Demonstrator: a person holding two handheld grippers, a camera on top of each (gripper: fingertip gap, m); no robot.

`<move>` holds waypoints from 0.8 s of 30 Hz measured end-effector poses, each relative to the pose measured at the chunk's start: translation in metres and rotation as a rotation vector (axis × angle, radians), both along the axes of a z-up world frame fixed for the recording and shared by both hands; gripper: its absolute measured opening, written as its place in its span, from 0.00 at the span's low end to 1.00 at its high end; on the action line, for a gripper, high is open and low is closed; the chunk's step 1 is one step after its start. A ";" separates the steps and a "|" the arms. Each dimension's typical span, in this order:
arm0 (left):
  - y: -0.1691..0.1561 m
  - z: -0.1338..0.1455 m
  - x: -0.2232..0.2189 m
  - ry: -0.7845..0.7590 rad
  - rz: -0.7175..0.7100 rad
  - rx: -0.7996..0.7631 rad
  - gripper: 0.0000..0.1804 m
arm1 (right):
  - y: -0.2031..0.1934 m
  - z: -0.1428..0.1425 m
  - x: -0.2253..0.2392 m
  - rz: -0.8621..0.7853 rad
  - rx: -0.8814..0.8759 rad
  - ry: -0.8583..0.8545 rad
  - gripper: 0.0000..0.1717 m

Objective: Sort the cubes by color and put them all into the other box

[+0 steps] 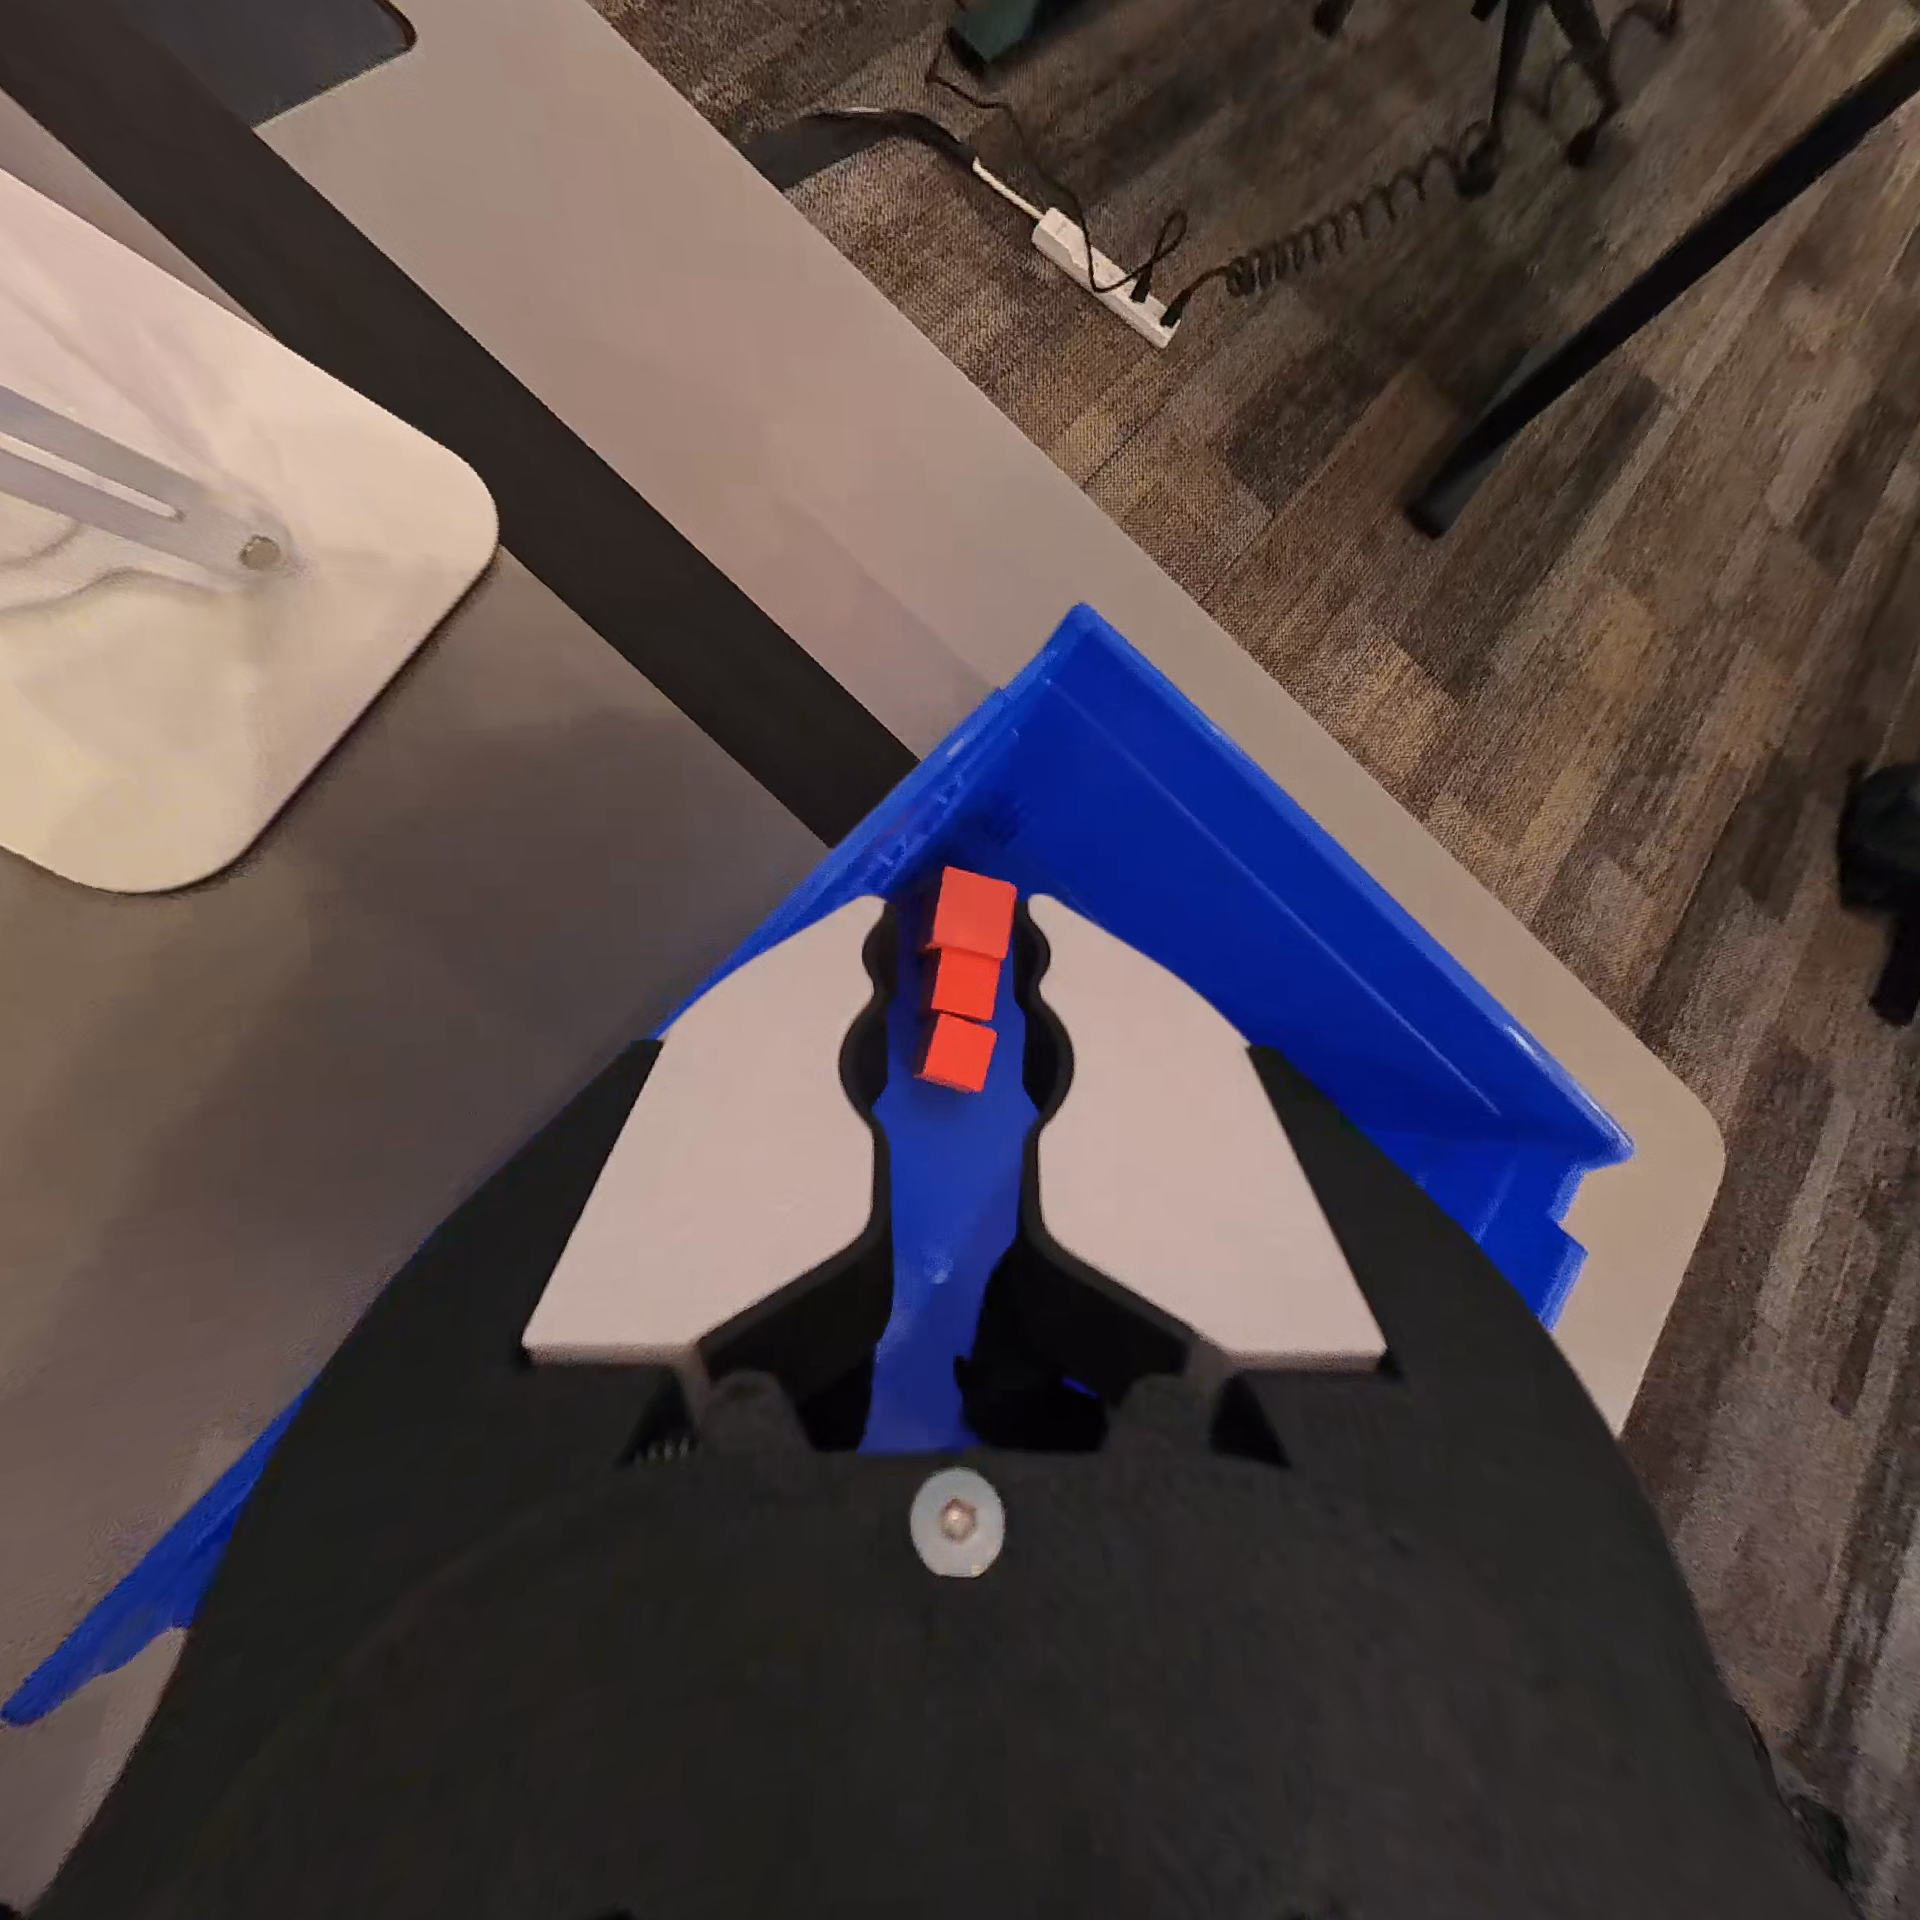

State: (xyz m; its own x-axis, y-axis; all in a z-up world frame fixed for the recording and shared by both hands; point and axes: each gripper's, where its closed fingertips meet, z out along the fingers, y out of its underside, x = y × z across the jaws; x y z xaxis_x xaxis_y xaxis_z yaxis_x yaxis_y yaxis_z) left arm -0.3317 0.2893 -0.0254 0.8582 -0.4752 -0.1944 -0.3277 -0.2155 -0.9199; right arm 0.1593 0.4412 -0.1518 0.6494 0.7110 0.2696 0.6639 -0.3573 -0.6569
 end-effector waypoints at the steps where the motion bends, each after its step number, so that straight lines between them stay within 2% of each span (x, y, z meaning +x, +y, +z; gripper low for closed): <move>1: 0.006 -0.013 -0.017 0.005 0.043 -0.042 0.15 | -0.001 0.001 -0.004 0.011 0.001 0.002 0.12; 6: 0.033 -0.099 -0.084 0.047 0.214 -0.284 0.24 | -0.005 0.000 -0.019 0.051 -0.003 -0.001 0.11; 10: 0.050 -0.163 -0.109 0.045 0.314 -0.444 0.26 | -0.005 -0.003 -0.021 0.050 -0.006 -0.010 0.11; 13: 0.049 -0.207 -0.127 0.142 0.407 -0.584 0.26 | -0.005 -0.003 -0.022 0.052 -0.004 -0.011 0.11; 18: 0.047 -0.235 -0.140 0.195 0.494 -0.668 0.24 | -0.006 -0.002 -0.022 0.057 -0.005 -0.008 0.11; 20: 0.046 -0.243 -0.141 0.197 0.496 -0.692 0.24 | -0.006 -0.001 -0.023 0.063 -0.003 -0.008 0.11; 24: 0.049 -0.253 -0.138 0.170 0.479 -0.710 0.17 | -0.007 0.000 -0.025 0.068 0.001 -0.009 0.11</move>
